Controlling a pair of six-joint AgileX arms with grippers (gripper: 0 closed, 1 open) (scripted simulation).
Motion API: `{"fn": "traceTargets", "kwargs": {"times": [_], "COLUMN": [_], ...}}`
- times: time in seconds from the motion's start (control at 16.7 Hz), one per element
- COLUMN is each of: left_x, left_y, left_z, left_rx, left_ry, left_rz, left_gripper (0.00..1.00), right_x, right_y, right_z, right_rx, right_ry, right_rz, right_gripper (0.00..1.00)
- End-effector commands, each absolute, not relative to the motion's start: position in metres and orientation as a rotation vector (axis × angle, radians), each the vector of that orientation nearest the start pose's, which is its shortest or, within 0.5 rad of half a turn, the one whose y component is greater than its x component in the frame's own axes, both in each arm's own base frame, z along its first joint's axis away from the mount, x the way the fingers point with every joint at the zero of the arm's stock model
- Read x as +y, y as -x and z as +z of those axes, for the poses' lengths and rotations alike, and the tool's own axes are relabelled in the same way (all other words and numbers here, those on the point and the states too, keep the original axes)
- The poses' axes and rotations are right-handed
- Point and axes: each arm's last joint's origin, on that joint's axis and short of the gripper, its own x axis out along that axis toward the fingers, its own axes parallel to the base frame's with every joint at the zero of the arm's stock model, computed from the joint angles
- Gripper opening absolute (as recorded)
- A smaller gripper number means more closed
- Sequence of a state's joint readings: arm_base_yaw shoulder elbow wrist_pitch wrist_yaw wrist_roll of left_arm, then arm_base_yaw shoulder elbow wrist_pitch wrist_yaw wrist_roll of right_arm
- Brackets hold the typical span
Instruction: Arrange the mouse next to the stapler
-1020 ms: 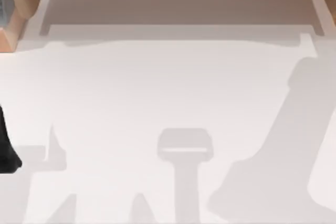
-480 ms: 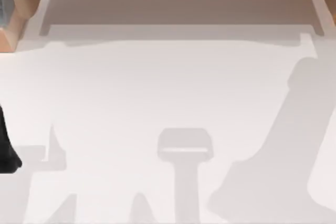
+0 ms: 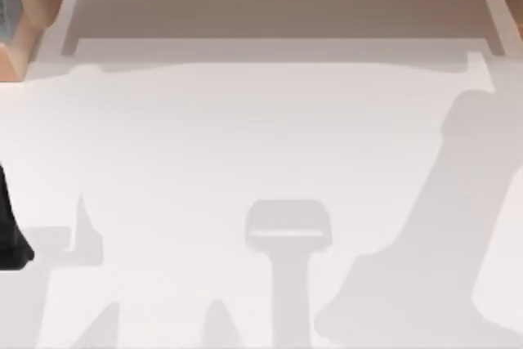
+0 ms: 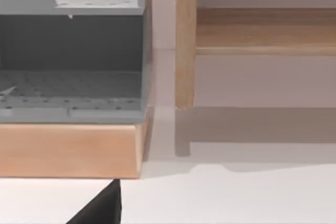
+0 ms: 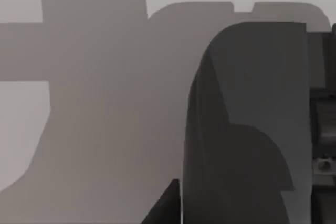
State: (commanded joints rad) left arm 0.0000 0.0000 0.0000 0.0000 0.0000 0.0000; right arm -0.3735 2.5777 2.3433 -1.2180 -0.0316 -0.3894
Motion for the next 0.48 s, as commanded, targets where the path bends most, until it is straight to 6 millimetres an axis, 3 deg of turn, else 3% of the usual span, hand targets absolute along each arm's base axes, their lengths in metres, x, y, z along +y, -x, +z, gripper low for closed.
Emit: {"fn": "traceTargets", "kwargs": {"times": [0.24,0.48], "left_x": [-0.001,-0.001], "left_y": [-0.106,-0.106], "left_z": [0.16,0.16], "left_rx": [0.0,0.0], "left_ry": [0.0,0.0], "left_rz": [0.0,0.0], "left_gripper": [1.0,1.0], "right_x": [-0.177,-0.179], "right_y": [-0.47,-0.448], "right_z": [0.181,0.24], "right_rx": [1.397,1.264], "right_ry": [0.105,0.215], "right_rz": [0.031,0.012], "right_gripper": [0.0,0.0]}}
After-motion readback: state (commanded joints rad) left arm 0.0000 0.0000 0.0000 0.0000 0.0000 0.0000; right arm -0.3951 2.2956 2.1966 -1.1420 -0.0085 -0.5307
